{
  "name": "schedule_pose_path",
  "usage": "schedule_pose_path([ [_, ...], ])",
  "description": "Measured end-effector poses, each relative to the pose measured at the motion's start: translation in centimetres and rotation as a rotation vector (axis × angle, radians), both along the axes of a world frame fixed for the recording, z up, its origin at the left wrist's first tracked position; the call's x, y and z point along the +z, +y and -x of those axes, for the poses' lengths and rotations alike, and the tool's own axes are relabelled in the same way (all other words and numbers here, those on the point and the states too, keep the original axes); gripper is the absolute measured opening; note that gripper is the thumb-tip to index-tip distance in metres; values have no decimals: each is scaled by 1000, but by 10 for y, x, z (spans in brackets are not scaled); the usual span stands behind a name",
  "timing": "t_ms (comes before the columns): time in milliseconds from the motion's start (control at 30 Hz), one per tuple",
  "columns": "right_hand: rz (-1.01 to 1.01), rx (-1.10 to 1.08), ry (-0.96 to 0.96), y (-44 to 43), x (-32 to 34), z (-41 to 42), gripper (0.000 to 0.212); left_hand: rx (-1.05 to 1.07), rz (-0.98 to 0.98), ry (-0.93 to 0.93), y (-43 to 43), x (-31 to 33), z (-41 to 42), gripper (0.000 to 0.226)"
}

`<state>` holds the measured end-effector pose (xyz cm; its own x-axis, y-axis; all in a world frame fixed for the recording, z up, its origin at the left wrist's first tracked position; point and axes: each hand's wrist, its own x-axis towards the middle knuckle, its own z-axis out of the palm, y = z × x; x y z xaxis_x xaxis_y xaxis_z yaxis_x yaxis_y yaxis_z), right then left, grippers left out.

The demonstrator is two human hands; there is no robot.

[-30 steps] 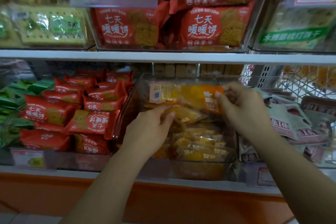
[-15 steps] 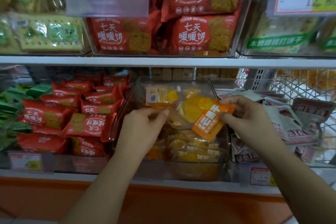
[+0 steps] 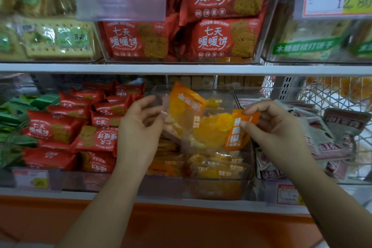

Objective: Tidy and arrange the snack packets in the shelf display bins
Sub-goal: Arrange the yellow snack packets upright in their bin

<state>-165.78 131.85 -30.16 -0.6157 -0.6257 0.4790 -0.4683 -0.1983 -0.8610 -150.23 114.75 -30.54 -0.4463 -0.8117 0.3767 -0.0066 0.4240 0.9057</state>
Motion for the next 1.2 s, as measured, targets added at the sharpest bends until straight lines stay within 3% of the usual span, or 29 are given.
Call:
schedule_pose_path([
  [233, -1, 19, 37, -3, 4, -15, 22, -276, -78, 156, 22, 17, -5, 13],
  [467, 35, -15, 15, -10, 1, -25, 21, -406, -252, 229, 29, 9, 3, 20],
  [667, 235, -139, -159, -14, 6, -28, 21, -445, -185, 21, 29, 13, -1, 57],
  [867, 206, -22, -165, -18, 5, -38, 19, -449, -154, 5, 31, 18, -8, 34],
  [967, 89, 47, 33, -7, 10, -22, 20, -414, -63, -25, 20, 25, -20, 32],
  [1067, -288, 98, 442, 11, 9, -1, 20, -378, -24, 36, 8, 31, -34, 32],
  [1133, -534, 180, 618, 18, 0, 10, 30, -386, -8, 37, 5, 31, -39, 31],
  [1200, -673, 126, 793, 18, -15, 16, 39, -410, 4, 1, 5, 28, -42, 30],
])
